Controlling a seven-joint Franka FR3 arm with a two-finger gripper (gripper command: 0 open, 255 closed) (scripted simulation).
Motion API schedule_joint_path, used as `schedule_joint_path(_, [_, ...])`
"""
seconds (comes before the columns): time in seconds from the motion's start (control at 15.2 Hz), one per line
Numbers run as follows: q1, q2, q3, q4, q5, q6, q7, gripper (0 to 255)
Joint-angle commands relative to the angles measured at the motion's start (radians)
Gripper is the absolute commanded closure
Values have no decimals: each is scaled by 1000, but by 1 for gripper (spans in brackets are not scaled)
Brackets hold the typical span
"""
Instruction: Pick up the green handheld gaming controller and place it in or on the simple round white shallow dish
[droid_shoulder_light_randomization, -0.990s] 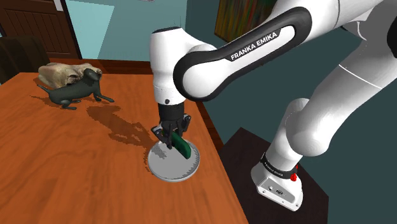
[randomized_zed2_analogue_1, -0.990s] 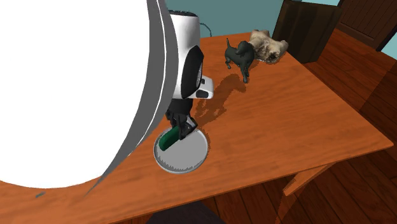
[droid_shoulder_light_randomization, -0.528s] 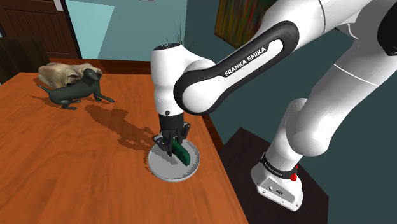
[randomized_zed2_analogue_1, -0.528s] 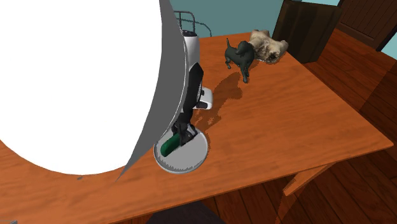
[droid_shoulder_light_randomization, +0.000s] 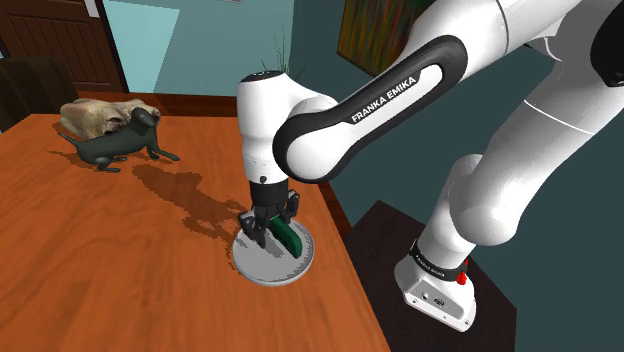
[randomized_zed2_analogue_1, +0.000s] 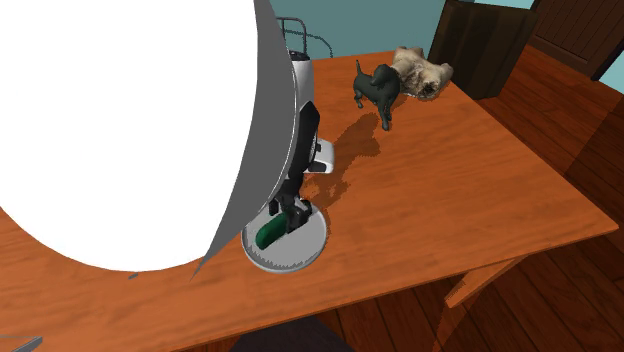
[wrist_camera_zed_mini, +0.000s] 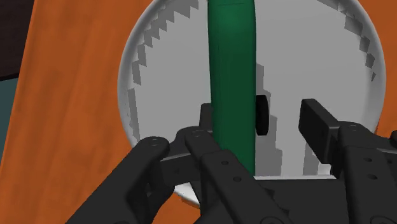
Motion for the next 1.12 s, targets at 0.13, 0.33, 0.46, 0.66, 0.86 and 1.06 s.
schedule_joint_path(0.13, [0,0,0,0,0,0,0,0])
schedule_joint_path(0.33, [-1,-20,-5,19,3,-38,-4,0])
schedule_joint_path(0.46, [-3,-54,-16,60,7,-113,-11,0])
schedule_joint_path(0.66, [-4,-66,-21,77,7,-141,-12,0])
schedule_joint_path(0.86, [-4,-66,-21,78,7,-141,-12,0])
schedule_joint_path(1.06, [-4,-66,-21,78,7,-141,-12,0])
